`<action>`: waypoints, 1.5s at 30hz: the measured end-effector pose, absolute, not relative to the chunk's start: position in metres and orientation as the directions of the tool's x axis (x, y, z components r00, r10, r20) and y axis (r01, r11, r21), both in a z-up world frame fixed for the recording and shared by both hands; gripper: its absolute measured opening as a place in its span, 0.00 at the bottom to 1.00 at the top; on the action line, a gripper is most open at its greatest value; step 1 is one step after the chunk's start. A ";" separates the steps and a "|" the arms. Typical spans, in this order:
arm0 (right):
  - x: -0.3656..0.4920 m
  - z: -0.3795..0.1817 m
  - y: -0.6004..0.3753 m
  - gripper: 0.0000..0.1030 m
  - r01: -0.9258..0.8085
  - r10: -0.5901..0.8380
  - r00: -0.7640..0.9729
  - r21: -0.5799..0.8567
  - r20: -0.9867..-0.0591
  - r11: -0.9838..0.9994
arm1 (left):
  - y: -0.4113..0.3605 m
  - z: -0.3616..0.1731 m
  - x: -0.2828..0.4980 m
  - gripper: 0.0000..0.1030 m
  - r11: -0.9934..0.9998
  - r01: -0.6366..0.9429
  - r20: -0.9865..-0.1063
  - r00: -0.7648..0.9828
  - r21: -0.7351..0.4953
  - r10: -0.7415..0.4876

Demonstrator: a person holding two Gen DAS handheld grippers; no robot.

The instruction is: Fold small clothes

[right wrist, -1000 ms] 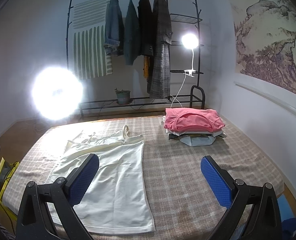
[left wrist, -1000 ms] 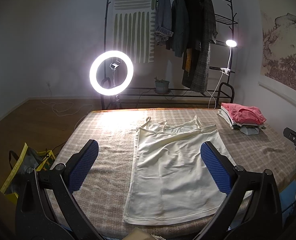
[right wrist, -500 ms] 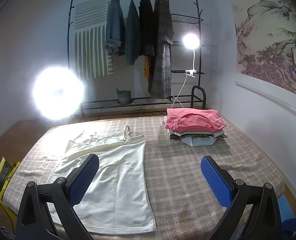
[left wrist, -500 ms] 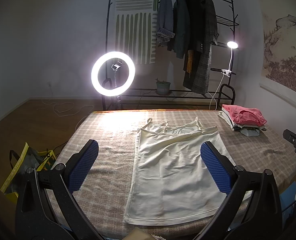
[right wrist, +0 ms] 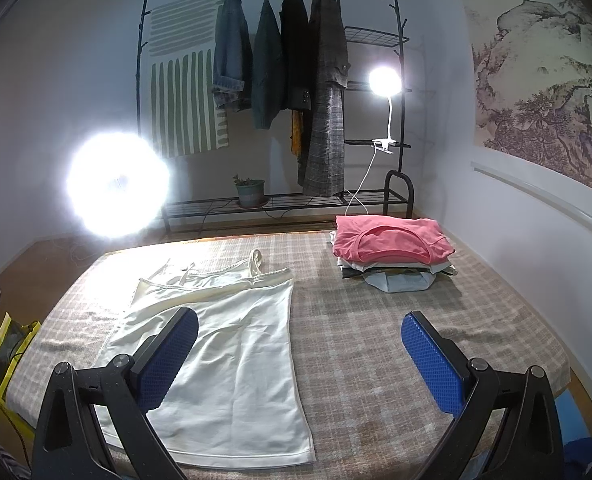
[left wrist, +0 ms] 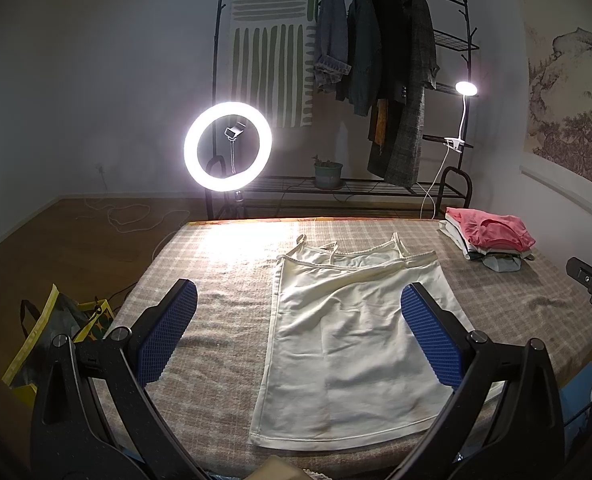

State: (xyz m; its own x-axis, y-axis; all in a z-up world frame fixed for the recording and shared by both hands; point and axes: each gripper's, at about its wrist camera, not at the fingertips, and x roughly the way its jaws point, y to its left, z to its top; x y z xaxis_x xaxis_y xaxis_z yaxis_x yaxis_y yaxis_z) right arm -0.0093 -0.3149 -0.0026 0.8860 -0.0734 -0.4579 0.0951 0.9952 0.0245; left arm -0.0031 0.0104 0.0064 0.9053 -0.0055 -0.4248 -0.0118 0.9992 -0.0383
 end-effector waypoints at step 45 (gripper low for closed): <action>0.094 -0.024 -0.245 0.86 -0.188 0.175 0.815 0.033 -0.552 0.982 | 0.069 -0.122 0.030 0.78 0.937 -0.161 -0.732 0.670 -0.310 -0.126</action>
State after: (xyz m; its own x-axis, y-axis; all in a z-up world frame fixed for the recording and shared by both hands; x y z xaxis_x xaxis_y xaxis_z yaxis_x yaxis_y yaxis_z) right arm 0.0937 -0.2453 -0.0236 0.8155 0.1747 -0.5518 -0.1877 0.9817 0.0335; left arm 0.0296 0.0694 -0.1224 0.6700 -0.1265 -0.7315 -0.1611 0.9371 -0.3095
